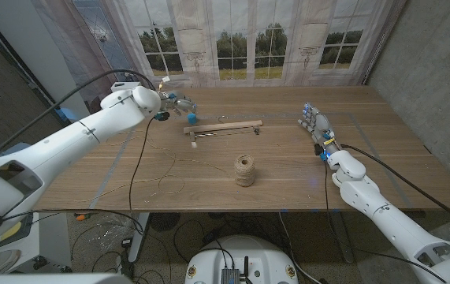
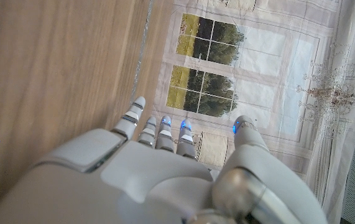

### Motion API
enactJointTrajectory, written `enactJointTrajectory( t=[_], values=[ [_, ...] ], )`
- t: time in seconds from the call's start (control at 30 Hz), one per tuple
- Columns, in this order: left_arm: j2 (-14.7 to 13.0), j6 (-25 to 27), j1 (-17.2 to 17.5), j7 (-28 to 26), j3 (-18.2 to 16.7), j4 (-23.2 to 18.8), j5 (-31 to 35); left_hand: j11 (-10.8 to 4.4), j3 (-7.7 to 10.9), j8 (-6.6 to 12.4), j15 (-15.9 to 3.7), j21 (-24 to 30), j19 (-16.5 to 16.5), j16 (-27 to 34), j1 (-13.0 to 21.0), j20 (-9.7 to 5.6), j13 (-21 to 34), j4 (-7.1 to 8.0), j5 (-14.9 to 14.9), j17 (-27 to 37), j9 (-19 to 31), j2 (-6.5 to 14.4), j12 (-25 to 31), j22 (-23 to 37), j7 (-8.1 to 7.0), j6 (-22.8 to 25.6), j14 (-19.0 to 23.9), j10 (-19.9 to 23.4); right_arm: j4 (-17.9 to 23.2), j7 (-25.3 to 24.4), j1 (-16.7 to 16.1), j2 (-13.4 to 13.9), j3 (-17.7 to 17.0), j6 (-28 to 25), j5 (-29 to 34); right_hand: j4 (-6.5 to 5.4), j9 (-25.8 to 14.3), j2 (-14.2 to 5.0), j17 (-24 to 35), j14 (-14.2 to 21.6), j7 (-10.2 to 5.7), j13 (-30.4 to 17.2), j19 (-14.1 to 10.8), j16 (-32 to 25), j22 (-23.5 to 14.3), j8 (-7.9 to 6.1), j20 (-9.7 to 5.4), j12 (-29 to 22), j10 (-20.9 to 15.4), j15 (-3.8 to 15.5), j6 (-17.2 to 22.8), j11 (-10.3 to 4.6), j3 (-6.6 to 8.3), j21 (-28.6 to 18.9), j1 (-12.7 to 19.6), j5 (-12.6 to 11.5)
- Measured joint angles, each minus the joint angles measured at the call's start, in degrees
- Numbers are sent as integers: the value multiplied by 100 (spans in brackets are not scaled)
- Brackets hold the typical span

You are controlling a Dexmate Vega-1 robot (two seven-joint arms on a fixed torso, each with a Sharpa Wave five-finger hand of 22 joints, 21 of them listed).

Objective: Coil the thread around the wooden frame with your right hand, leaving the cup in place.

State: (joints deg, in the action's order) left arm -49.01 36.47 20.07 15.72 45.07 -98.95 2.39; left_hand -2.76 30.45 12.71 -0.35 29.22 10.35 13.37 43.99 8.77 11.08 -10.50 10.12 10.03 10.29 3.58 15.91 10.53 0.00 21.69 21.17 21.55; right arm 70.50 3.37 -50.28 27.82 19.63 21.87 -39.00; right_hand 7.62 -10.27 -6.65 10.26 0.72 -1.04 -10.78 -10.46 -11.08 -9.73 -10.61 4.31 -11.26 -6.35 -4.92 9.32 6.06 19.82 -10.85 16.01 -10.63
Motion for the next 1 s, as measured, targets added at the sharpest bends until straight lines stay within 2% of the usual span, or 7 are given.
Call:
enactJointTrajectory(
  t=[0.13, 0.33, 0.43, 0.57, 0.73, 0.9, 1.0],
  values=[
    [36, 229, -217, 265, 237, -10, 383, -21, -46, 0, -37, 0, 70, 0, 23, 12, 0, 46, 0, 26, 0, -23, 0, 28, 0, 0, 38, 20, -16, 14, -13, -9, -9, 29, -7, 0, 0, 0, 15, -12, 0, 0, 1, 0, -29, 0, 63, 0, 0, -73, 0, 0, 0, 0, 0, 0],
    [137, 496, -579, 694, 658, 15, 1004, -11, -136, -24, -89, 67, 246, 22, 83, -41, -1, 85, 0, 26, 0, -38, -1, 28, -3, 2, 194, 72, -46, 39, -36, -25, -22, 93, -33, -17, 0, 0, 30, 19, 0, 0, 2, 0, -29, 0, 63, 0, 0, -103, 0, 0, -17, 0, 0, 0],
    [193, 583, -716, 840, 823, 48, 1253, -50, -206, -62, -139, 89, 275, 62, 113, -70, -1, 80, 0, 26, -1, -68, -4, 28, -32, 31, 260, 113, -66, 46, -49, -37, -34, 116, -46, -17, 0, 0, 30, 20, 0, 0, 13, 0, -29, 0, 114, 0, 0, -103, 0, 0, -17, 0, 0, 0],
    [255, 661, -834, 975, 986, 88, 1523, -82, -276, -65, -170, 89, 337, 62, 165, -70, -1, 70, 0, 25, -1, -121, -25, 28, -32, 31, 291, 145, -91, 58, -61, -50, -41, 145, -56, -17, 0, 0, 30, 42, 0, 0, 13, 0, -28, 0, 114, 0, 0, -125, 0, 0, -17, 0, 0, 0],
    [375, 747, -999, 1174, 1254, 158, 1967, -132, -335, -64, -170, 89, 336, 62, 281, -71, -1, 44, 0, 25, -1, -236, -25, 28, -102, 165, 291, 195, -127, 75, -73, -64, -52, 210, -61, -16, 0, 0, 30, 51, 0, 0, -8, 0, -28, 0, 134, -22, -53, -134, -1, -11, -17, 0, 0, 0],
    [473, 764, -1091, 1357, 1411, 246, 2406, -123, -497, -64, -191, 177, 672, 15, 439, -448, 26, 86, 33, 25, -1, -394, -70, 13, -72, 256, 312, 267, -137, 79, -95, -67, -64, 256, -61, 4, 0, 0, 30, 51, 32, 0, -8, 0, -28, 0, 134, -22, -63, -134, 31, -1, -37, -40, 0, 0],
    [529, 755, -1117, 1397, 1467, 298, 2514, -123, -518, -85, -193, 178, 790, 15, 467, -455, 26, 74, 33, 25, 3, -422, -70, 2, -71, 257, 314, 267, -148, 84, -98, -71, -69, 278, -62, 4, 1, 0, 29, 84, 0, 0, -8, 0, -28, 0, 134, -22, -62, -142, 63, -1, -37, -45, 0, 0]
  ],
)
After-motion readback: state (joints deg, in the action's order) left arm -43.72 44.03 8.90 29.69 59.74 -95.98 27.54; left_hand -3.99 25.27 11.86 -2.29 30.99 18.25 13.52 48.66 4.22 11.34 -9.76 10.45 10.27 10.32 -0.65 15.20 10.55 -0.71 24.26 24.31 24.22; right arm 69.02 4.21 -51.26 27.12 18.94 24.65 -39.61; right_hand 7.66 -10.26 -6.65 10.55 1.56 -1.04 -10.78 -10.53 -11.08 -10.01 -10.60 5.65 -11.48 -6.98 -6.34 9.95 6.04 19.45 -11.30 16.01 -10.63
